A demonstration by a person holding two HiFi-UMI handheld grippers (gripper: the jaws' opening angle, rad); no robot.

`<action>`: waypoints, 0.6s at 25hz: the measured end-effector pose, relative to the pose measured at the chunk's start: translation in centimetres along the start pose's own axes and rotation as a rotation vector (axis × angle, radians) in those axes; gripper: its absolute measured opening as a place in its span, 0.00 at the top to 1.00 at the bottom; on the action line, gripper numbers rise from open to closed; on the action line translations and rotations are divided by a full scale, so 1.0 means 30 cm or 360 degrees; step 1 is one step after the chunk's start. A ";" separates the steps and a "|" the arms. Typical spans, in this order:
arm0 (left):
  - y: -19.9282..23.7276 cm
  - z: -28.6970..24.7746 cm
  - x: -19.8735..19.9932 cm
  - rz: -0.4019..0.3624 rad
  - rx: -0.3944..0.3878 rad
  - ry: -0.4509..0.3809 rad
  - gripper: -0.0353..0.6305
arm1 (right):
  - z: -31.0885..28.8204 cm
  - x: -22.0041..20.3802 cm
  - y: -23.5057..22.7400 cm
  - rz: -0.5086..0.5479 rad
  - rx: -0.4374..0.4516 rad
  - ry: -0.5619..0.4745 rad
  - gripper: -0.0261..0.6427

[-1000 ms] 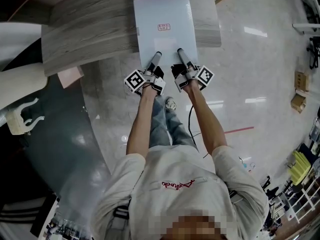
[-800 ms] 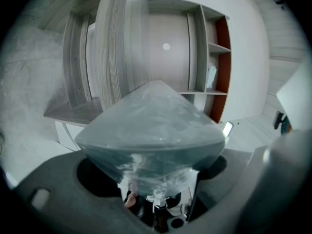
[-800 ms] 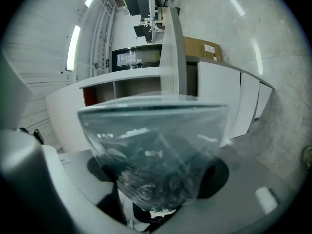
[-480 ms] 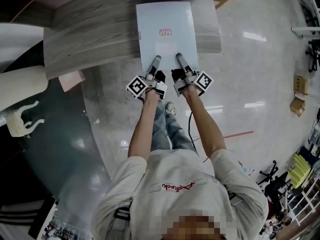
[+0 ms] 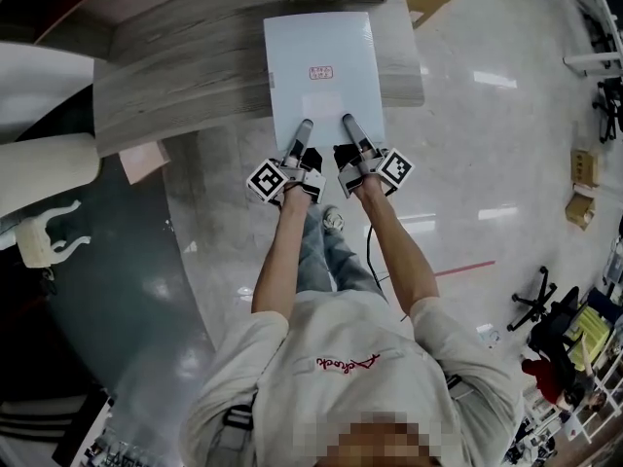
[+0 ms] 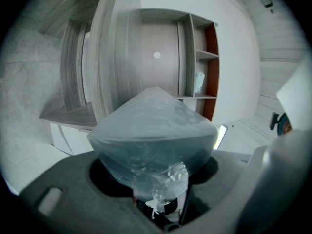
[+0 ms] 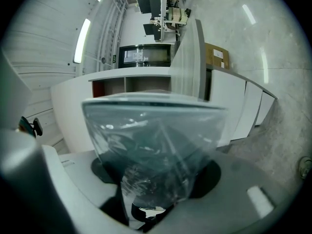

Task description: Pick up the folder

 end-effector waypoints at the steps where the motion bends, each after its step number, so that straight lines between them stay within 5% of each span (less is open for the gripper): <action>1: -0.022 0.006 -0.014 0.0022 -0.0028 -0.0011 0.53 | 0.009 -0.002 0.019 0.0007 0.0011 0.0007 0.53; 15: -0.214 0.177 -0.222 -0.0085 -0.0201 0.0026 0.52 | 0.259 -0.053 0.239 0.0095 0.0208 -0.0024 0.53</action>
Point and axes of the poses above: the fingertips, and each gripper's own axes: z backward along the fingers, y to its left, x out of its top, the point moved 7 cm from there along z, backward along the fingers, and after that the axes turned 3 degrees about z, right-handed, at the moved point
